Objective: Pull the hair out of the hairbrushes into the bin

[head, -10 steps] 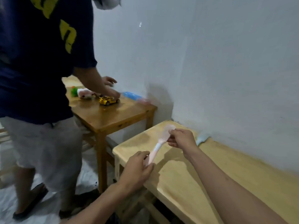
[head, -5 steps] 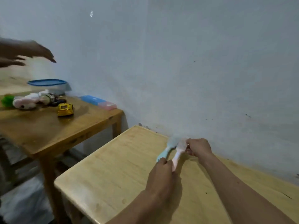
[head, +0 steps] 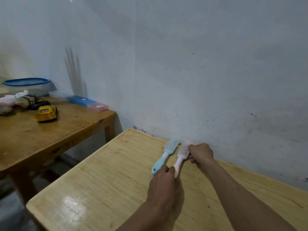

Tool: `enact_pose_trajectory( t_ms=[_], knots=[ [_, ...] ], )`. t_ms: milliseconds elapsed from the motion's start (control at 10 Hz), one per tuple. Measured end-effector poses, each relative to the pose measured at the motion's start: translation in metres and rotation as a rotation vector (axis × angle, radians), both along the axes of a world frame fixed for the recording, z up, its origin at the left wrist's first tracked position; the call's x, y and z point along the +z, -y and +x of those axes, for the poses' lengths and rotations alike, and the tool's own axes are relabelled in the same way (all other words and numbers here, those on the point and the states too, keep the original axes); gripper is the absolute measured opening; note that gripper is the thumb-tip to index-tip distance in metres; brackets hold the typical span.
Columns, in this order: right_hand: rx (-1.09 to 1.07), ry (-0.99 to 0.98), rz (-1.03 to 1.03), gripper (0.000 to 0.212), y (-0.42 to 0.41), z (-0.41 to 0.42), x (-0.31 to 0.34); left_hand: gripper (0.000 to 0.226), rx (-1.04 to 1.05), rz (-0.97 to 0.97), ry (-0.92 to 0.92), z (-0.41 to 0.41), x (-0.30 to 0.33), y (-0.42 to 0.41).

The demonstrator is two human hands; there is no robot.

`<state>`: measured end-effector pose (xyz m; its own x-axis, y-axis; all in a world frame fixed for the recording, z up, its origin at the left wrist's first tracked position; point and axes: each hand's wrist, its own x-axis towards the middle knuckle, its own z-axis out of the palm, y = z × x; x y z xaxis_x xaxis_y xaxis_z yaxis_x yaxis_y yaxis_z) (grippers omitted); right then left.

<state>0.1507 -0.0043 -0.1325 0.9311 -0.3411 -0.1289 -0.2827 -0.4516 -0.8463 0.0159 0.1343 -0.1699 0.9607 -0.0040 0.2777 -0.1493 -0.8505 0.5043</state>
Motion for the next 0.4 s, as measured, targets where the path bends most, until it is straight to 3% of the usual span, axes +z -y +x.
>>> enact_pose_trajectory(
  t_ms=[300, 400],
  knots=[
    [-0.039, -0.003, 0.069, 0.032, 0.002, -0.002, -0.002, 0.031, -0.031, -0.066, 0.054, -0.003, 0.005, -0.001],
    [-0.034, -0.018, 0.093, 0.032, 0.006, -0.014, 0.007, 0.054, -0.042, -0.142, 0.1, -0.017, 0.009, -0.011]
  ],
)
